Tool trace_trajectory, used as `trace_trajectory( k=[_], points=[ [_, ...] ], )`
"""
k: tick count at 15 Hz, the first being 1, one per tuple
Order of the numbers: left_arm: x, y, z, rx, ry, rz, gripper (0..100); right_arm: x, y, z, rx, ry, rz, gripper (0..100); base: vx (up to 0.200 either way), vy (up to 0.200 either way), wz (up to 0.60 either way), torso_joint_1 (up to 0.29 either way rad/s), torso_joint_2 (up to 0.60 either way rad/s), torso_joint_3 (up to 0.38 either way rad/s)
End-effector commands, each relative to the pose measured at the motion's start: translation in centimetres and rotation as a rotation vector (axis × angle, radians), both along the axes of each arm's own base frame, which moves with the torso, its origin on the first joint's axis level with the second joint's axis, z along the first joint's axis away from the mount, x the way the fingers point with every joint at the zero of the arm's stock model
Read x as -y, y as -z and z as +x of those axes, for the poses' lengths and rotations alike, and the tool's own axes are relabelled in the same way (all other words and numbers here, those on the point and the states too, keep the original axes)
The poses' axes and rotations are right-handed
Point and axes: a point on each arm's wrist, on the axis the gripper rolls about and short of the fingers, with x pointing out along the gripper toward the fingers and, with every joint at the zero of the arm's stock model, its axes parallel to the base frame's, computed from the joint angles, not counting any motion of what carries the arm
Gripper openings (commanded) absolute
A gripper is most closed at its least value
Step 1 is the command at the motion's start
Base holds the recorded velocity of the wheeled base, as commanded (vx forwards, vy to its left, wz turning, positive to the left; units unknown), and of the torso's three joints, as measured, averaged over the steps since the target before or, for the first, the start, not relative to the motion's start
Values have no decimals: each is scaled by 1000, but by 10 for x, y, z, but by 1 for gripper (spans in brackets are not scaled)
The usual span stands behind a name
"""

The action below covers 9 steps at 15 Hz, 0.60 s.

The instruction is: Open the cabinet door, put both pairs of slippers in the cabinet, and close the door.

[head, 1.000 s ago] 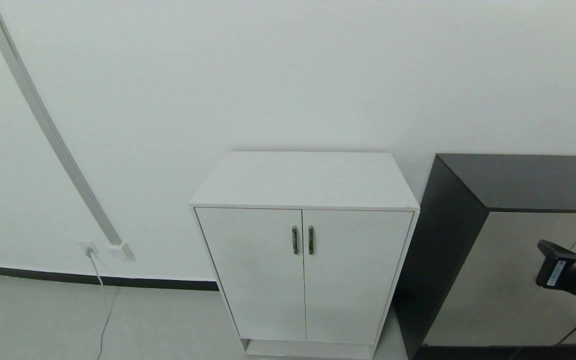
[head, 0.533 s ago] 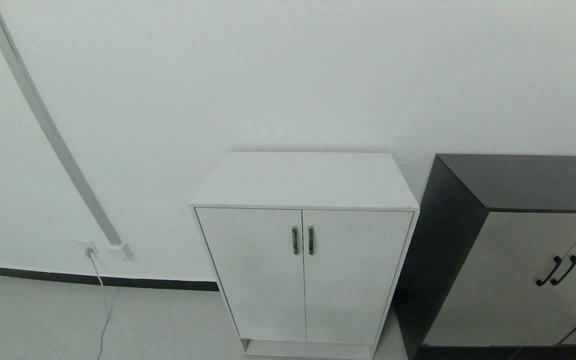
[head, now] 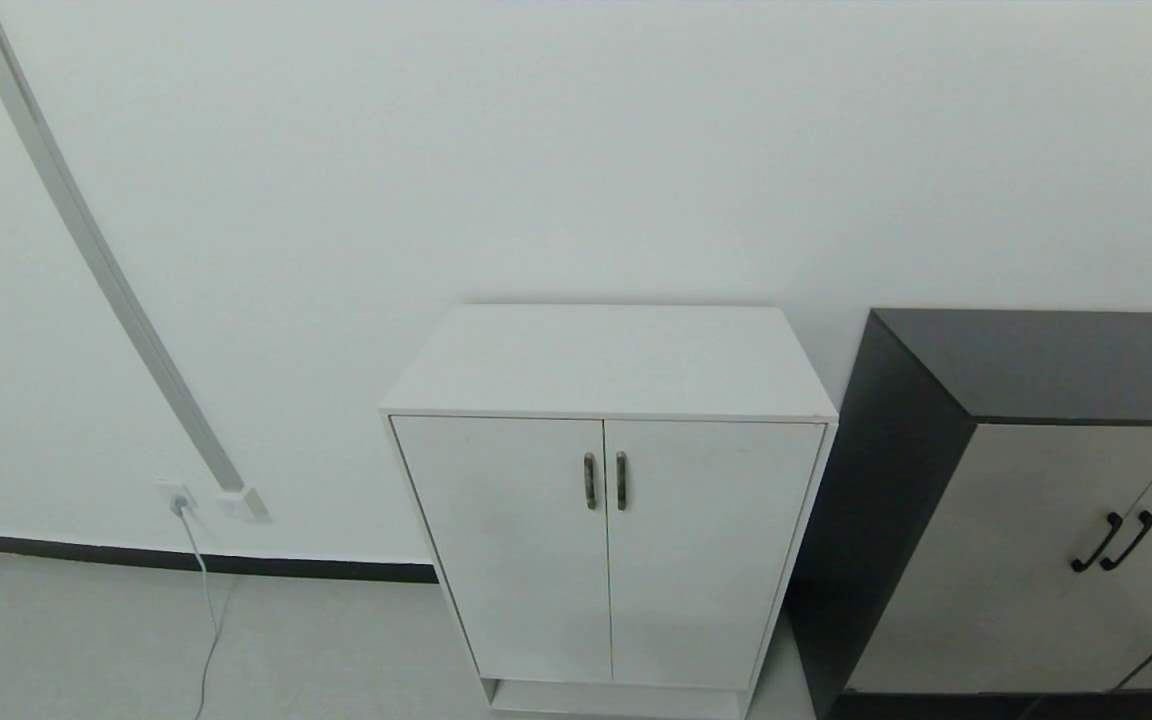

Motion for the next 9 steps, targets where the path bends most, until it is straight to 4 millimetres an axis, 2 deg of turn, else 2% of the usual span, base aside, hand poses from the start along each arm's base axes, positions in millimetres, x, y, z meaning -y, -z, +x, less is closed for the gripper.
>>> trace_trajectory(
  k=[1, 7, 9],
  points=[
    [0, 0, 0, -1, -1, -1, 0, 1, 6, -20, 59, -5, 11, 0, 0, 0, 0, 0, 0, 0],
    [0, 0, 0, -1, -1, -1, 0, 3, 36, -42, 38, -31, 22, 0, 0, 0, 0, 0, 0, 0],
    [0, 0, 0, -1, -1, -1, 0, 3, 35, -43, 52, -38, 66, 0, 0, 0, 0, 0, 0, 0]
  ],
)
